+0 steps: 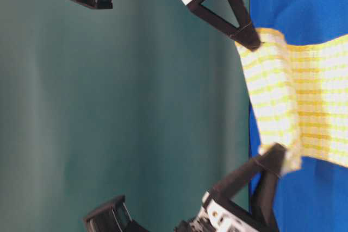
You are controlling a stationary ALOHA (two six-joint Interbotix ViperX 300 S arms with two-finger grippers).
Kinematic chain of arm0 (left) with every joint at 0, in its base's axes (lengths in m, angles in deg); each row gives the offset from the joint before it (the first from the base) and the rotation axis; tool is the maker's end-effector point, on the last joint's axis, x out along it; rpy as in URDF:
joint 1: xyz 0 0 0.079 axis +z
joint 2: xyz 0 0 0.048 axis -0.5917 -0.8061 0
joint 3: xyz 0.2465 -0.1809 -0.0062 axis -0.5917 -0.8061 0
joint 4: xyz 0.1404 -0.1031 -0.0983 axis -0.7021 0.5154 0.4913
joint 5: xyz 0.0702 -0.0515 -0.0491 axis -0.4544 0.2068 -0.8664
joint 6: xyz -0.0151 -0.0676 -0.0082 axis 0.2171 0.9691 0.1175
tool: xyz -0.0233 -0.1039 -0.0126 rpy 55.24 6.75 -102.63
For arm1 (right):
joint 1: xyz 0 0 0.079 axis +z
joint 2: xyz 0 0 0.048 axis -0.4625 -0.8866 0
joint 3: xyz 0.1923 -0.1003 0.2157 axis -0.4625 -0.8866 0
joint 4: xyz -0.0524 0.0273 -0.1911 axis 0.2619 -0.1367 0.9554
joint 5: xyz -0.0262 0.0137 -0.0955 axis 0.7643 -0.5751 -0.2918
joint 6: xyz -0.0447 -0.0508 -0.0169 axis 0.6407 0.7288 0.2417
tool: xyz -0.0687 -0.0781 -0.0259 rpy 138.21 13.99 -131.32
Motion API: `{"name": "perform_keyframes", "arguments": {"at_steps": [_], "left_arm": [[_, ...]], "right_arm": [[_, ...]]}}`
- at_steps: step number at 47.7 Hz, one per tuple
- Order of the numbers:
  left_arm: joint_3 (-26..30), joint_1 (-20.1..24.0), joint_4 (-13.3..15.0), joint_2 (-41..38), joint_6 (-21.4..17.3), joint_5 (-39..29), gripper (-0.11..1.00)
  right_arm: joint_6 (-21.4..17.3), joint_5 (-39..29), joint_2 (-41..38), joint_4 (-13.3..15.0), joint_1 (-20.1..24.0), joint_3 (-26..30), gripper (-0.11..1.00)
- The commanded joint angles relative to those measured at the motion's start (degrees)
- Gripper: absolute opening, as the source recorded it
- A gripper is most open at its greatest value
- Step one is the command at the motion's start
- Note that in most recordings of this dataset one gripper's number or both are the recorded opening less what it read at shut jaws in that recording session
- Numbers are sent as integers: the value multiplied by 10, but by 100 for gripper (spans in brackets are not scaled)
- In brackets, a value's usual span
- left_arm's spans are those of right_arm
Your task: Fold the yellow towel.
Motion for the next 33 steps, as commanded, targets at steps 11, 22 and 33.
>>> {"name": "perform_keyframes", "arguments": {"at_steps": [11, 22, 33], "left_arm": [[1, -60, 0, -23, 12, 43, 5], [7, -87, 1, -51, 43, 57, 5], [10, -104, 0, -54, 47, 56, 5]], "right_arm": [[0, 12, -36, -39, 52, 4, 4], [0, 29, -63, -65, 87, 10, 4], [0, 34, -81, -76, 114, 24, 4]]}}
